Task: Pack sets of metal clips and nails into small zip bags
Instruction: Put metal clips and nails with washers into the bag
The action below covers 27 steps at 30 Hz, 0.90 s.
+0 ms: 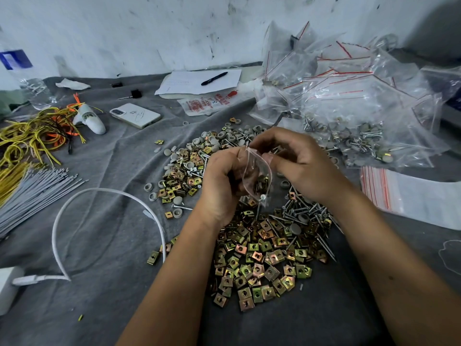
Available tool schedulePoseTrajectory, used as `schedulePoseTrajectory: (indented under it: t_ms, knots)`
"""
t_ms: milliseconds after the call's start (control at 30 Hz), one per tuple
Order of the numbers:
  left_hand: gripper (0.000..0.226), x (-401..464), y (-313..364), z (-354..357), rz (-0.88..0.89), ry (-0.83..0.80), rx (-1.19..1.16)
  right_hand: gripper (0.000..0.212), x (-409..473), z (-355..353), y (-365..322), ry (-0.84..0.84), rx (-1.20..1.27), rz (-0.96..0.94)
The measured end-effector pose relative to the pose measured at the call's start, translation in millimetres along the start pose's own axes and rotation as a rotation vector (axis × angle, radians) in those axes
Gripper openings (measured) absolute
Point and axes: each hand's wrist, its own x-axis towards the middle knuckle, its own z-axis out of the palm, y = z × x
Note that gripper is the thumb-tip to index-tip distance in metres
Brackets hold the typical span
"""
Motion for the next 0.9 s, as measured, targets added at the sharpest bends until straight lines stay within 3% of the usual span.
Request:
schedulePoseTrajectory:
  t_ms: [267,500,733,900]
  knots:
    - [0.013,-1.3,1.5,-0.4,-0.027,-0.033,-0.079,0.028,-0.6,2.2,-1.1,-0.020,-0.050,-0.064]
    - [0.015,4.4,-5.2,-3.5,-0.032,0.039,-0.006,0.011,-1.2,-0.7,-1.7,0.157,-0.123,-0.025]
    - [0.016,7.7,-9.7,-5.8,0.002,0.086,0.111,0.014,2.2,-6.4,1.6,0.427,0.080,0.117]
    - [0.010,8.7,-16.1,-4.8,0.111,0.153,0.229,0.009,3.2,-7.4,4.1,0.513,0.198,0.208]
